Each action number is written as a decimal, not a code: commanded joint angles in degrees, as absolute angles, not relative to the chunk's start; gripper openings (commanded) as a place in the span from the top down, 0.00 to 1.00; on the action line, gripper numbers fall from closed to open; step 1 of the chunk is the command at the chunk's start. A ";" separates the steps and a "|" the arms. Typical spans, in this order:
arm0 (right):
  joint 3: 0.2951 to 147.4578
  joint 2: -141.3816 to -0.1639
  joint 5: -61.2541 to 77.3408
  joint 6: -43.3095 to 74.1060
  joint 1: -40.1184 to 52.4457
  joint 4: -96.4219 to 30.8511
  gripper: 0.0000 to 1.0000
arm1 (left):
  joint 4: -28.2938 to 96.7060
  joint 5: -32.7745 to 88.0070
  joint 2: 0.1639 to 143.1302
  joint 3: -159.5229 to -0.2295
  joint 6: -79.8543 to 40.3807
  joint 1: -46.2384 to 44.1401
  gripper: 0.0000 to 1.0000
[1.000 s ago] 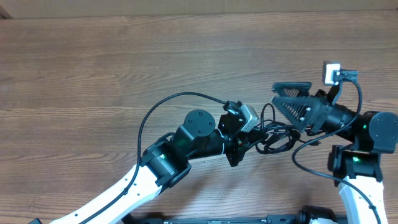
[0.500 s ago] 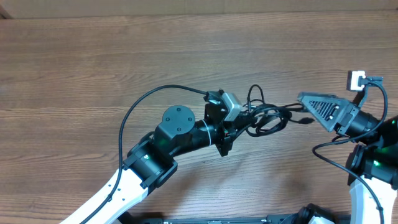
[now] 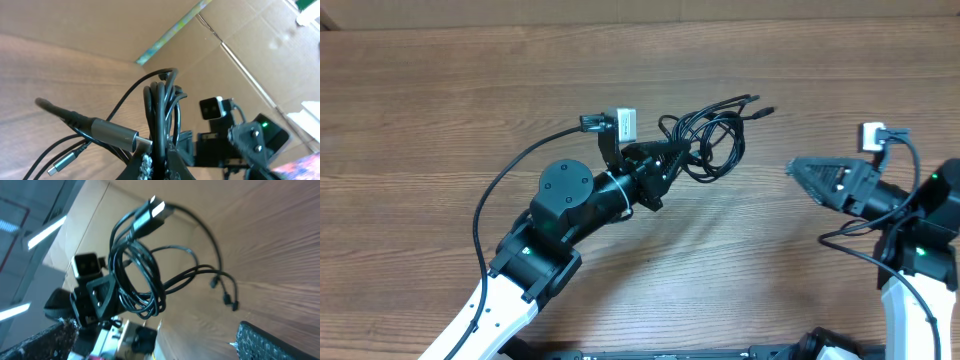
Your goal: Untangle cables
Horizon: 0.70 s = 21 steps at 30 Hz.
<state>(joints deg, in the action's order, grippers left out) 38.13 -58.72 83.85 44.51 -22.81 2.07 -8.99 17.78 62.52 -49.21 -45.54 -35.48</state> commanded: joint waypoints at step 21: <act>38.65 -58.59 80.47 40.18 -9.43 2.68 0.96 | -12.71 24.86 70.50 -49.78 -54.41 -39.64 0.63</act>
<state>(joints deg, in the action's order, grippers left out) 38.15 -58.76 80.51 40.56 -9.72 2.31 -12.10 26.41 70.41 -49.21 -54.46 -39.79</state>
